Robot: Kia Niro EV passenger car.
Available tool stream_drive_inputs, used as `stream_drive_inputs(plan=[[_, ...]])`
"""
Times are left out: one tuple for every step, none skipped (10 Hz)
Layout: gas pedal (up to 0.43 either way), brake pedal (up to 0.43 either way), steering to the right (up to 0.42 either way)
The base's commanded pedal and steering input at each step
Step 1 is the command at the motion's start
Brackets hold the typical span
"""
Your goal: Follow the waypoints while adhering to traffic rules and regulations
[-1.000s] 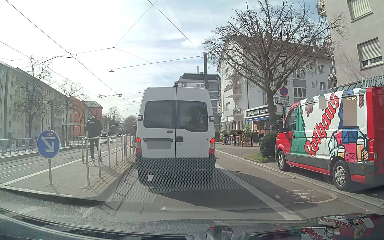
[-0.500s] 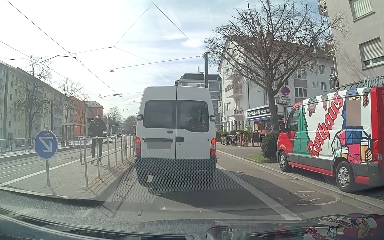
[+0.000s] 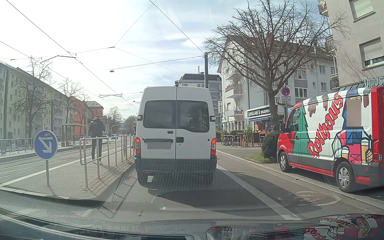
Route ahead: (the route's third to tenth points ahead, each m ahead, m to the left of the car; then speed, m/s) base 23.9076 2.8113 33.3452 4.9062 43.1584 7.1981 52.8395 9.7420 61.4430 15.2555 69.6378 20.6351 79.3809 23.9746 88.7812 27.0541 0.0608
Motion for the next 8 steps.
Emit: stream_drive_inputs(plan=[[0.000, 0.207, -0.048], [0.000, 0.220, -0.048], [0.000, 0.226, -0.048], [0.000, 0.226, -0.048], [0.000, 0.226, -0.048], [0.000, 0.232, -0.048], [0.000, 0.232, -0.048], [0.000, 0.232, -0.049]])
